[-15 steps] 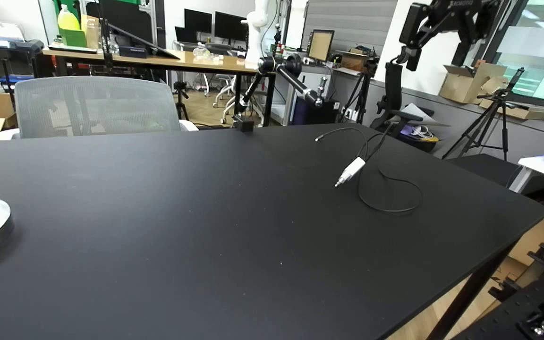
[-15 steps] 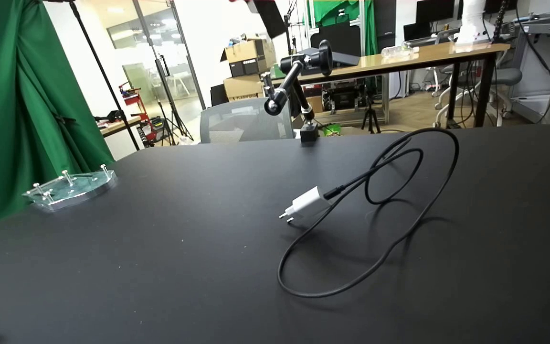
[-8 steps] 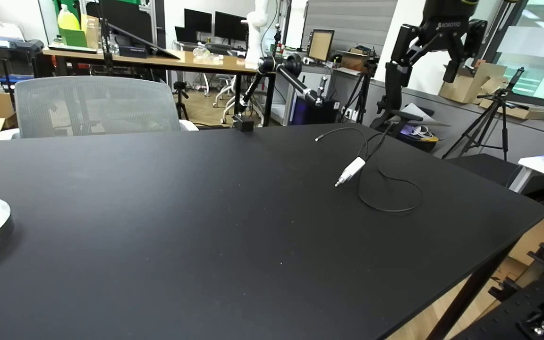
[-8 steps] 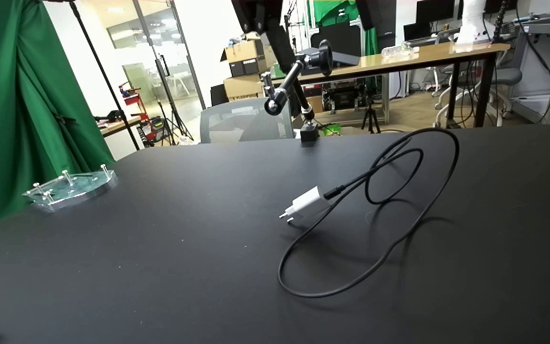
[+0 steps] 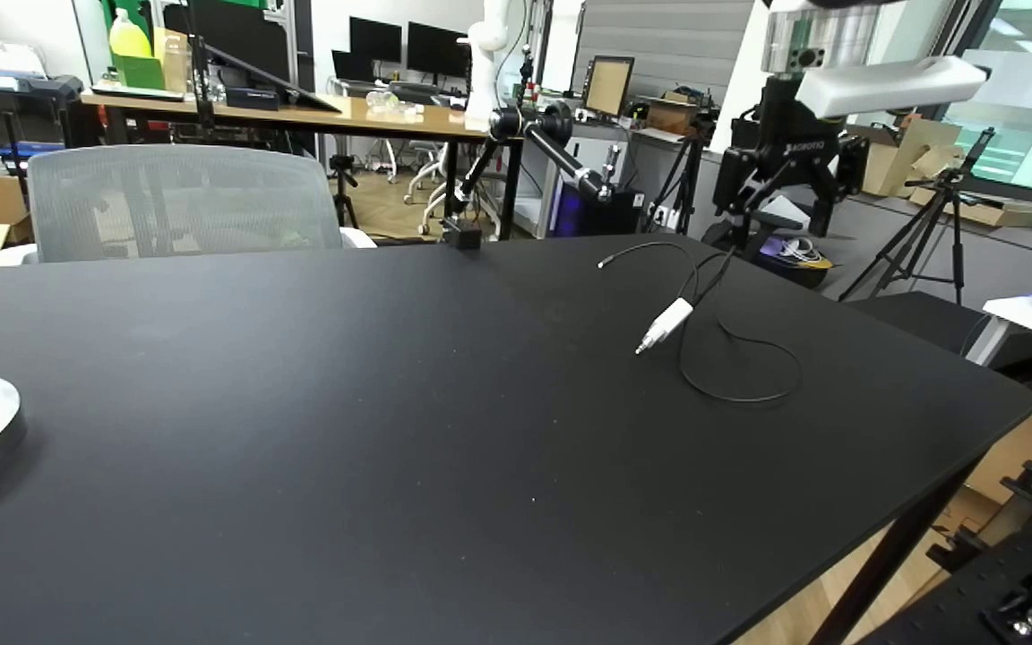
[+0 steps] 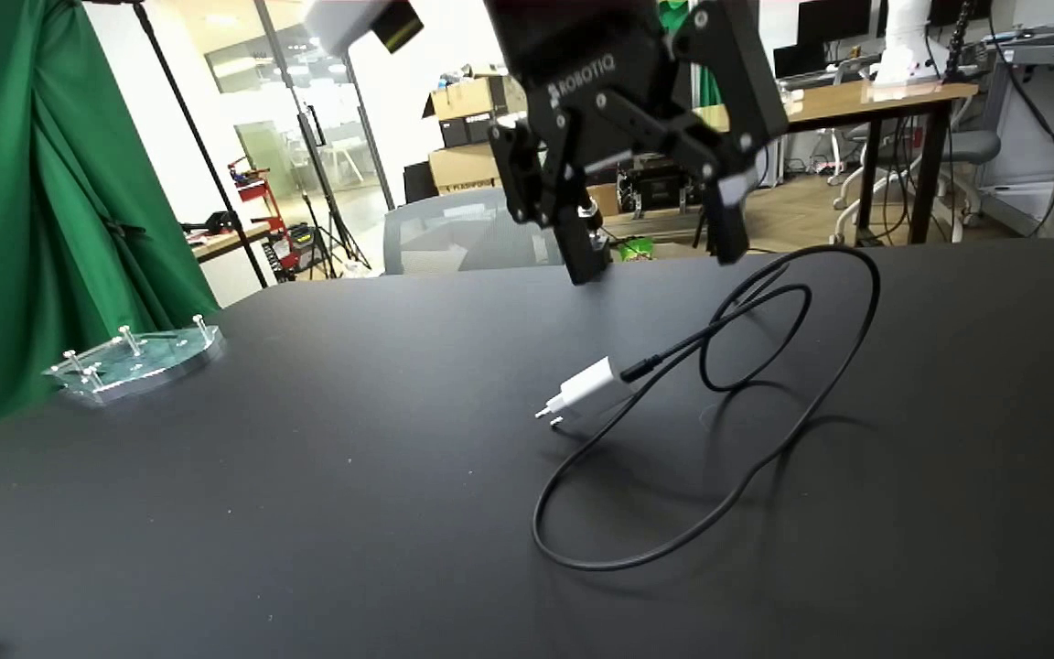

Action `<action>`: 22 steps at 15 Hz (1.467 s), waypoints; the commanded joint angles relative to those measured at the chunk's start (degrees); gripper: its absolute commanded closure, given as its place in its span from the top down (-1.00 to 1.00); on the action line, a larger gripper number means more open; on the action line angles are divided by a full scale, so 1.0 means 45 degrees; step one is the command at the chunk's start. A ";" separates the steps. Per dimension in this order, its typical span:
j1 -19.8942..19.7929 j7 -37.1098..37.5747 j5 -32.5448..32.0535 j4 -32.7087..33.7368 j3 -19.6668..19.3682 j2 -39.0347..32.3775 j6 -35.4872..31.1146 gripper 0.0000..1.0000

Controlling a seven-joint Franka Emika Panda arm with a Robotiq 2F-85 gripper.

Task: Untangle the charger.

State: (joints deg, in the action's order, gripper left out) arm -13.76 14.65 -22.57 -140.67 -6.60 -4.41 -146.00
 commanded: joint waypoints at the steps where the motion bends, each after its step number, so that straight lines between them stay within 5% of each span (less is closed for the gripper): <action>1: 0.0498 -0.0093 0.0115 0.0261 -0.0510 -0.0506 0.0048 1.00; 4: 0.0718 0.0470 0.0064 0.0706 -0.0744 -0.1210 -0.0082 1.00; 11: 0.1347 0.2674 0.2630 0.1580 -0.1374 -0.2759 -0.2952 1.00; 18: 0.3558 0.5789 0.3831 0.2874 -0.3297 -0.5328 -0.3994 1.00; 19: 0.3794 0.5944 0.3988 0.2971 -0.3422 -0.5560 -0.3975 0.50; 22: 0.4391 0.6309 0.4439 0.3093 -0.3652 -0.5980 -0.3948 0.19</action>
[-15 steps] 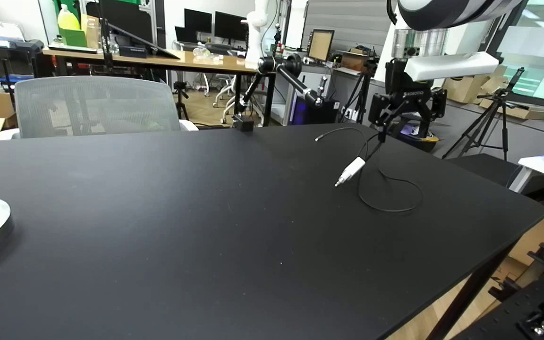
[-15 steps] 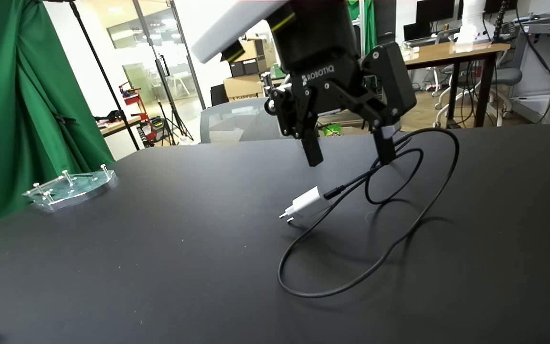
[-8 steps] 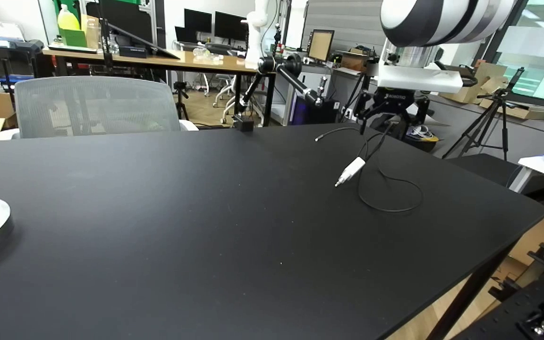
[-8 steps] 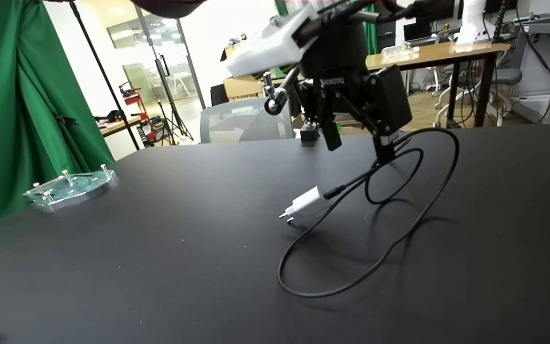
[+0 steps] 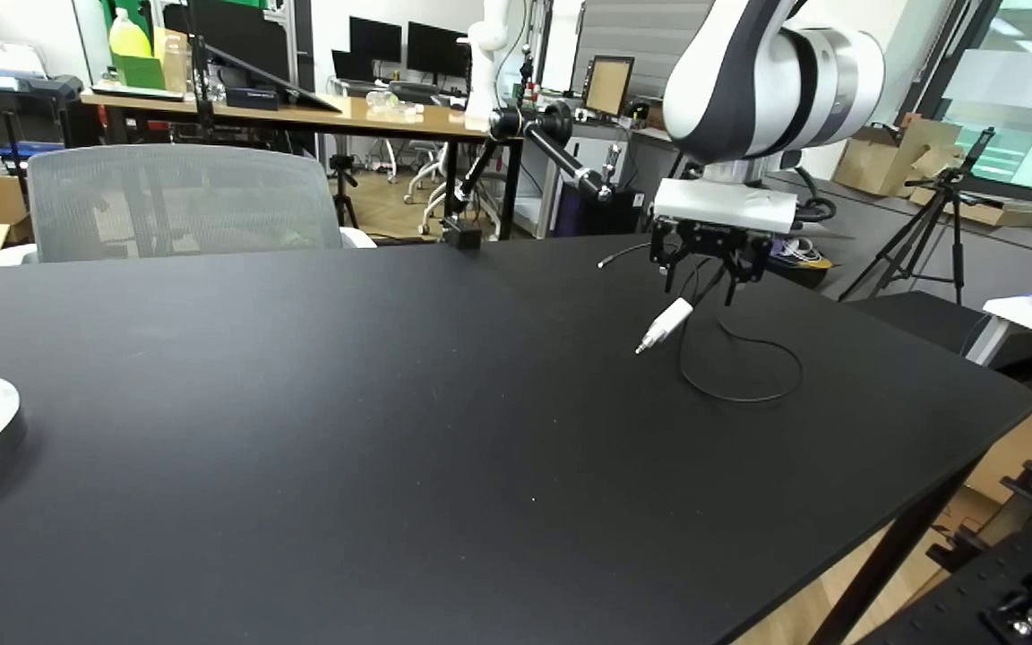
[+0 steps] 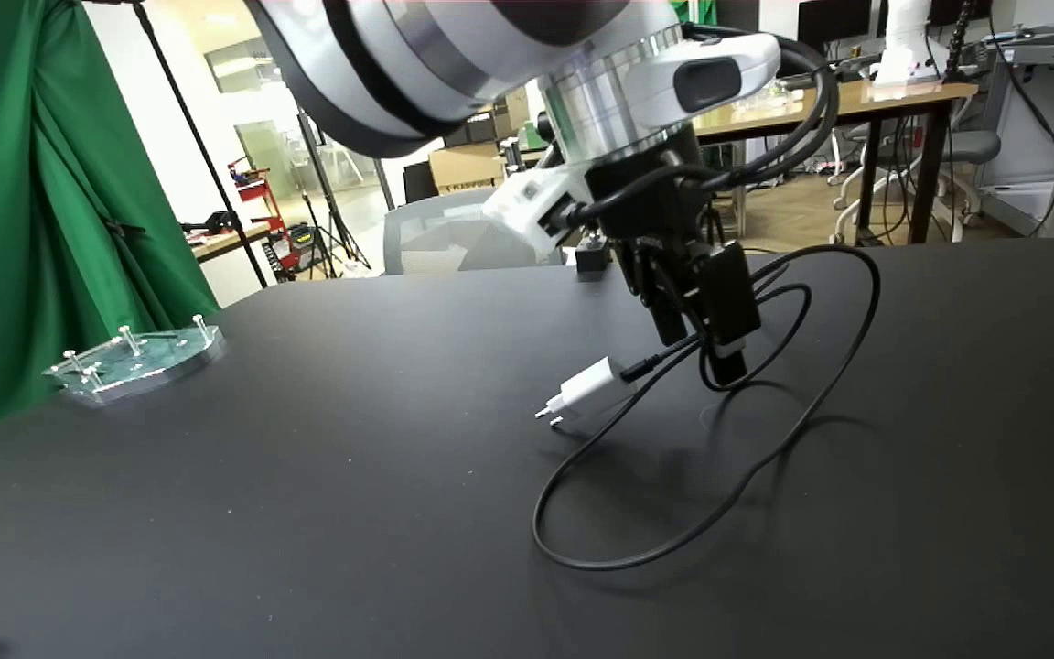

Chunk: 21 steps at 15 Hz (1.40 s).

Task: Untangle the charger.

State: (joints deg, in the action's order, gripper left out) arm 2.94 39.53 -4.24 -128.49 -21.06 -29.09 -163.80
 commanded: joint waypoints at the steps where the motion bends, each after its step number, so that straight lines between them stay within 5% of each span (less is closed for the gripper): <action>1: 0.0820 0.0796 0.0477 0.0348 -0.0450 -0.0508 -0.0003 0.06; 9: 0.1500 0.0646 0.0562 0.0007 -0.0652 -0.0167 0.0219 -0.98; 16: 0.2535 0.0358 -0.0462 -0.0459 -0.0897 0.0453 0.0963 -0.97; 21: 0.3066 -0.0068 -0.1535 -0.0828 -0.0110 0.1285 0.2013 -0.97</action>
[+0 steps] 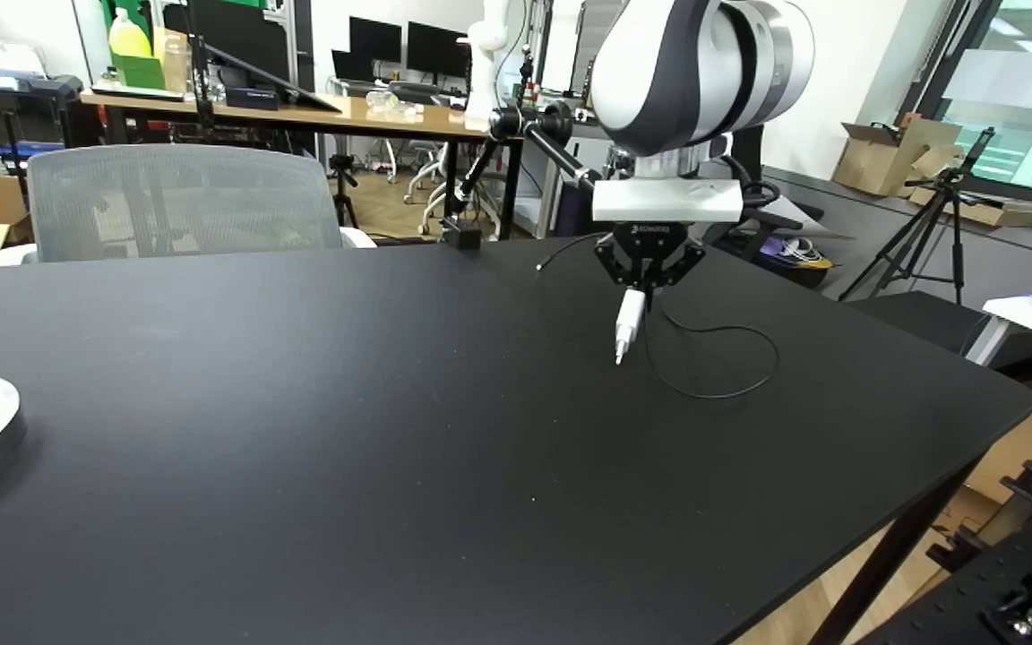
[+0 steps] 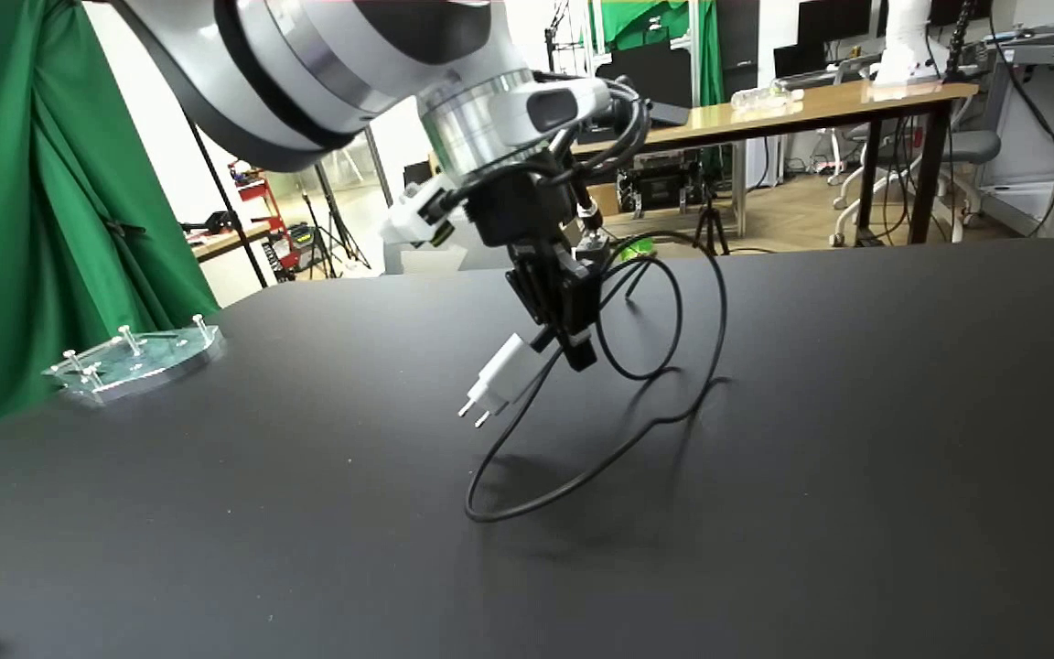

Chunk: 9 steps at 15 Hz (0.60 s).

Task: Untangle the charger.

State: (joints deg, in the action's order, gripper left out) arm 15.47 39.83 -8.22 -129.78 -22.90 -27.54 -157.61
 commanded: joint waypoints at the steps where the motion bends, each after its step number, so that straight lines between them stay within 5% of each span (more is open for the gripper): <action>1: 0.0382 -0.0181 -0.0929 -0.0581 0.0482 0.1063 0.0800 -0.97; 6: 0.0850 0.0008 -0.2609 -0.0889 0.1051 0.1737 0.1527 -0.97; 7: 0.0775 -0.0018 -0.2751 -0.0862 0.1238 0.1753 0.1780 -0.84; 8: 0.0440 0.0118 -0.2549 -0.0514 0.1458 0.1241 0.1380 -0.38; 9: 0.0413 0.0115 -0.2576 -0.0519 0.1583 0.1271 0.1452 -0.84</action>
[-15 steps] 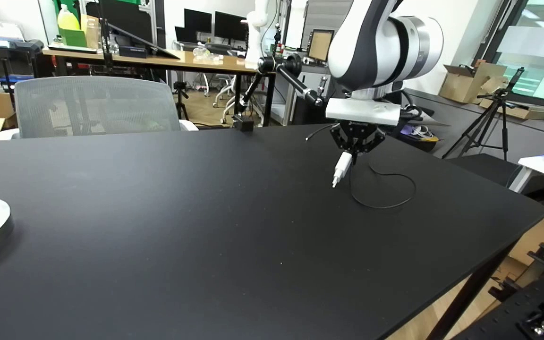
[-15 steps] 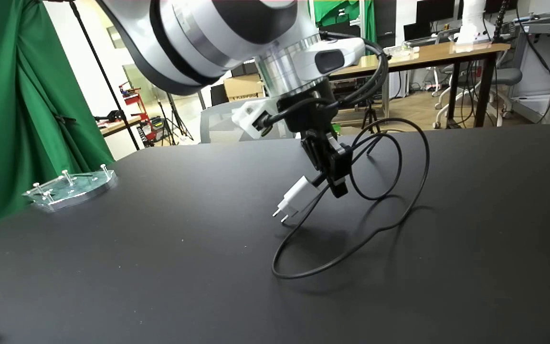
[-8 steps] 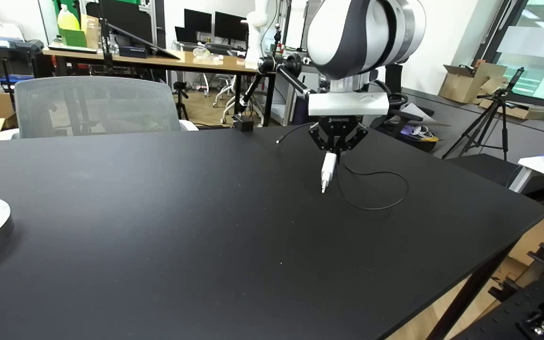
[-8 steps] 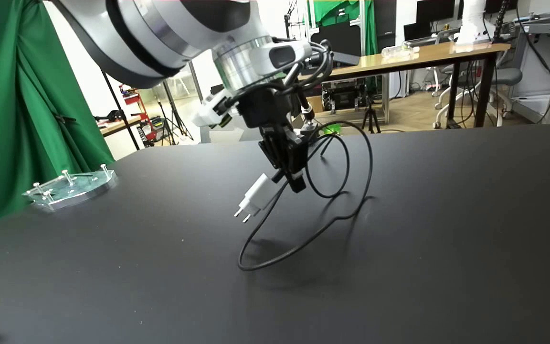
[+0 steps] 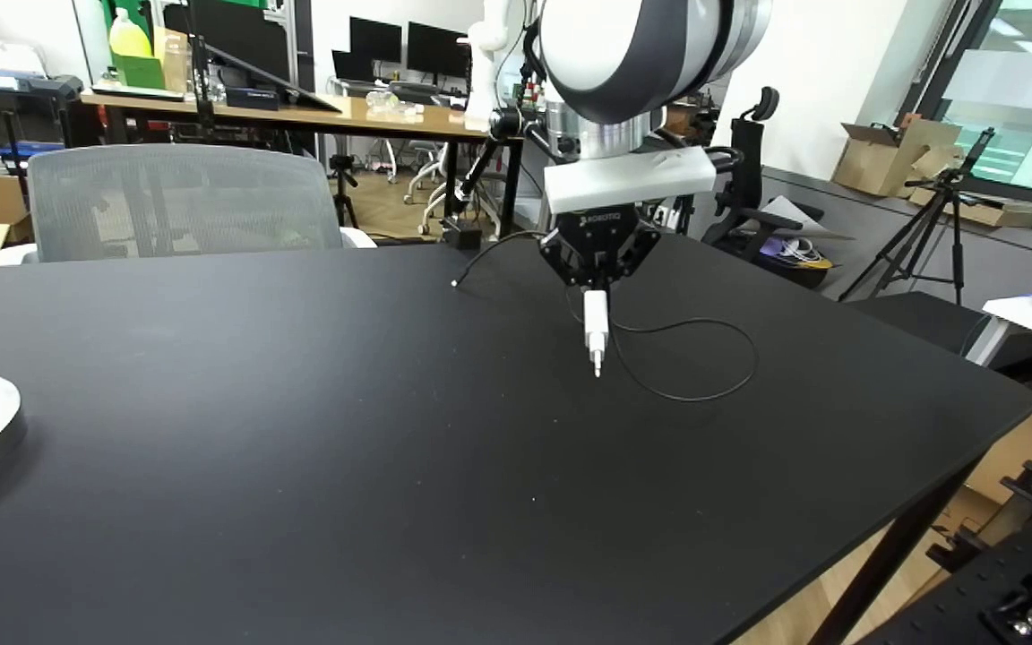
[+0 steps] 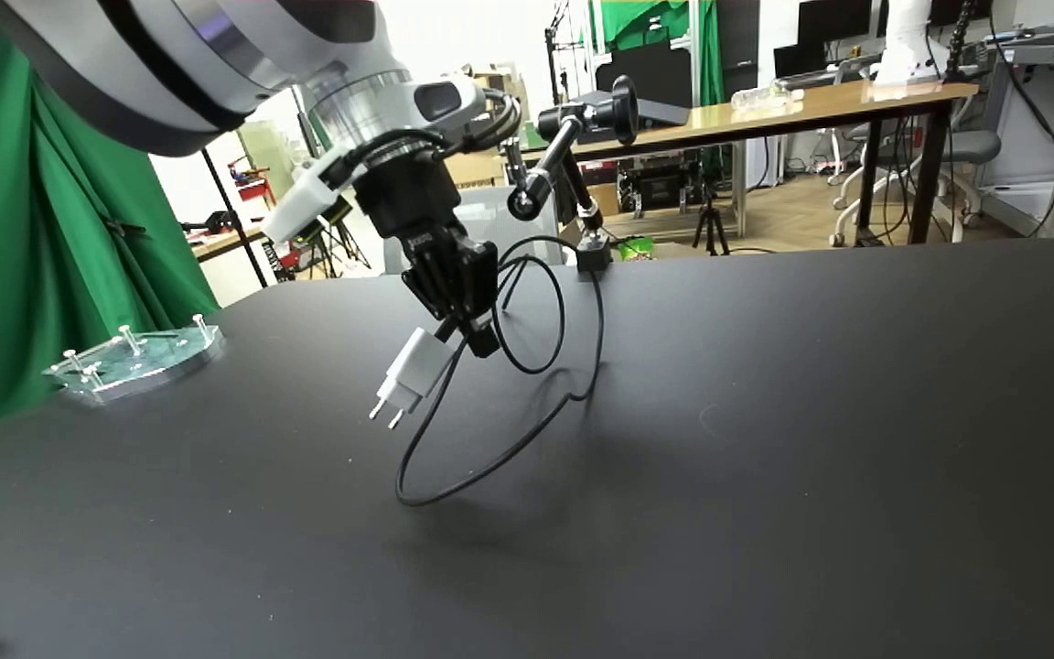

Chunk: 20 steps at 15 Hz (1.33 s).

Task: Untangle the charger.

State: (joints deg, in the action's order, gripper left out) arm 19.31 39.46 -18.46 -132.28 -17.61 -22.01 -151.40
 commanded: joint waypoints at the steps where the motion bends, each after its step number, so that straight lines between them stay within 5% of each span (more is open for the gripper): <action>1: -0.0482 0.0186 -0.0283 0.0039 0.0471 0.0016 0.0062 -0.80; 4: -0.0585 0.0167 -0.0261 0.0047 0.0496 -0.0035 0.0045 -0.38; 9: -0.0604 0.0164 -0.0259 0.0051 0.0500 -0.0036 0.0042 -0.37; 10: -0.0570 0.0184 -0.0283 0.0008 0.0506 0.0019 0.0029 -0.84; 14: -0.0450 0.0193 -0.0516 -0.0243 0.0663 0.0403 0.0072 -1.00; 15: -0.0449 0.0166 -0.0565 -0.0297 0.0727 0.0484 0.0089 -0.39; 20: -0.0423 0.0180 -0.0794 -0.0577 0.0914 0.0959 0.0231 0.20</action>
State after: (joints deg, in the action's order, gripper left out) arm 18.03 39.44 -19.78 -132.57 -14.25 -21.25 -151.41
